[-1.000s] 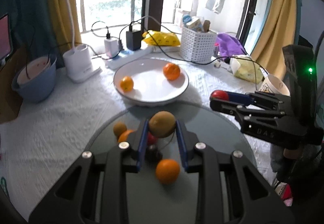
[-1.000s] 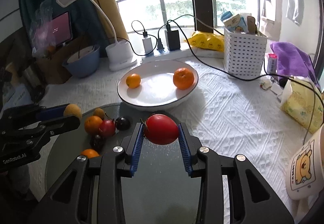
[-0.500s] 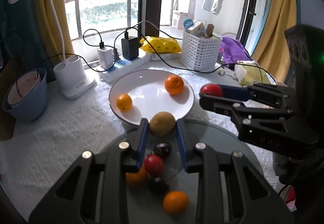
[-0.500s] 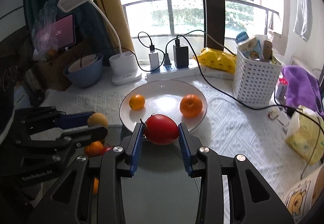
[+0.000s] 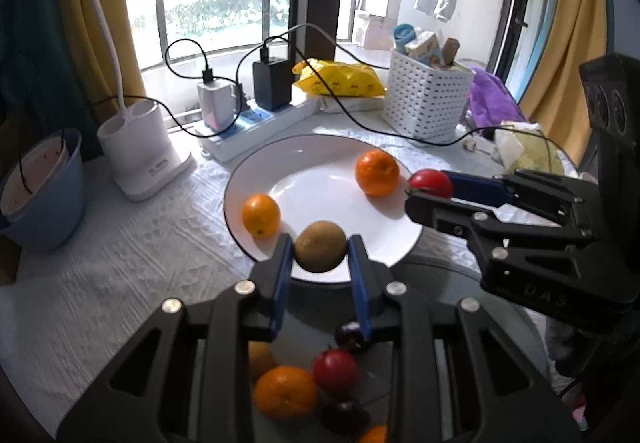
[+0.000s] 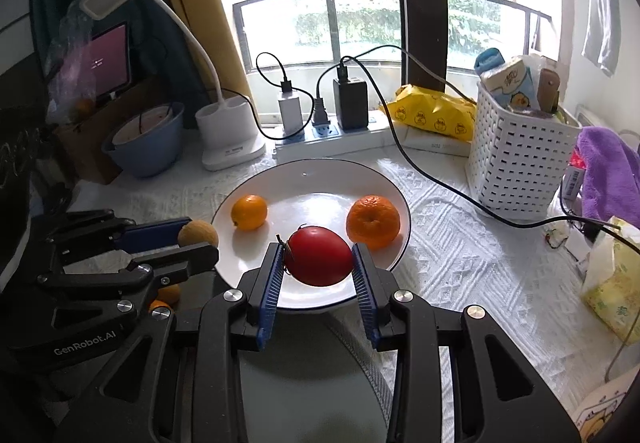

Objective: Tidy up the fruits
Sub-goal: 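Carry the tomato and kiwi into the white bowl and open both grippers, then move both grippers back over the turntable toward the remaining fruit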

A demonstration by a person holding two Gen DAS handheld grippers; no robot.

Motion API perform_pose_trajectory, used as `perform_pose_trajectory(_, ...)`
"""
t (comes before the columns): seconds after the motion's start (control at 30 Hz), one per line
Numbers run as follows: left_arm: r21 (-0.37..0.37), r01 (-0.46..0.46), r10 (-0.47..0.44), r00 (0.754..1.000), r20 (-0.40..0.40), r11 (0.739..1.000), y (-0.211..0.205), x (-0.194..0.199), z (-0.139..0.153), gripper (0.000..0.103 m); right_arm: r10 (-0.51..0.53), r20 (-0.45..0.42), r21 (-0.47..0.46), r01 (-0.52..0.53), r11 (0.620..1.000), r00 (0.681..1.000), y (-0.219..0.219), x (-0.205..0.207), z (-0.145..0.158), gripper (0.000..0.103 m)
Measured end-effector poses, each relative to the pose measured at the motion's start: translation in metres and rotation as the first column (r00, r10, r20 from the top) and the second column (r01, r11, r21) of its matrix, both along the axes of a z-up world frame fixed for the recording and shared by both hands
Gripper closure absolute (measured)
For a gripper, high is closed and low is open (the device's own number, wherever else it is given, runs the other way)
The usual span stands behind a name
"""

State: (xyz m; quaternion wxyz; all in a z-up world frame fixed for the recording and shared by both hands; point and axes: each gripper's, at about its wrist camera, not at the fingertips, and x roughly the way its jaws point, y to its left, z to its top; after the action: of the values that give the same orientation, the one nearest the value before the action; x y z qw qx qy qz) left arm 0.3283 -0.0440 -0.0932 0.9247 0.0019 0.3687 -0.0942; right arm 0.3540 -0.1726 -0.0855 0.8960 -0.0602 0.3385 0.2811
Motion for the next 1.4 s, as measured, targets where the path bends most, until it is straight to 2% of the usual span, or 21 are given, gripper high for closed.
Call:
perform_pose_trajectory(0.17, 0.006, -0.002, 0.002, 0.999, -0.037, 1.0, 0.001, 0.017, -0.009, 0.074, -0.002, -0.013, -0.011, 0.002, 1.0, 1.0, 0.002, 0.012, -0.006, 0.066)
perform_pose_trajectory(0.37, -0.047, 0.008, -0.011, 0.998, -0.069, 0.999, 0.004, 0.03, -0.013, 0.074, -0.005, -0.019, -0.022, 0.005, 1.0, 1.0, 0.003, 0.021, -0.009, 0.066)
perform_pose_trajectory(0.67, -0.065, -0.002, -0.004, 0.995, -0.101, 0.998, 0.005, 0.043, -0.022, 0.073, -0.013, -0.016, -0.024, 0.013, 1.0, 1.0, 0.004, 0.028, -0.01, 0.066)
perform_pose_trajectory(0.83, -0.075, -0.005, -0.002, 0.996, -0.093, 0.997, 0.007, 0.041, -0.021, 0.073, -0.037, -0.017, -0.024, 0.036, 0.999, 0.999, 0.001, 0.028, -0.008, 0.066)
perform_pose_trajectory(0.9, -0.075, -0.007, 0.0, 0.996, -0.093, 0.997, 0.007, 0.04, -0.02, 0.068, -0.048, -0.007, -0.025, 0.047, 0.999, 0.999, 0.0, 0.025, -0.004, 0.066)
perform_pose_trajectory(0.93, -0.075, -0.011, 0.004, 0.996, -0.092, 0.997, 0.008, 0.038, -0.018, 0.061, -0.053, -0.005, -0.026, 0.053, 0.998, 0.999, -0.001, 0.024, -0.003, 0.065)
perform_pose_trajectory(0.97, -0.078, -0.014, 0.007, 0.996, -0.089, 0.997, 0.009, 0.036, -0.017, 0.058, -0.062, -0.006, -0.029, 0.062, 0.998, 0.998, -0.003, 0.023, -0.001, 0.065)
perform_pose_trajectory(1.4, -0.105, -0.068, 0.069, 0.998, 0.008, 0.992, 0.038, -0.016, 0.014, 0.058, -0.085, 0.037, -0.025, 0.086, 0.996, 0.996, -0.009, -0.018, 0.022, 0.064)
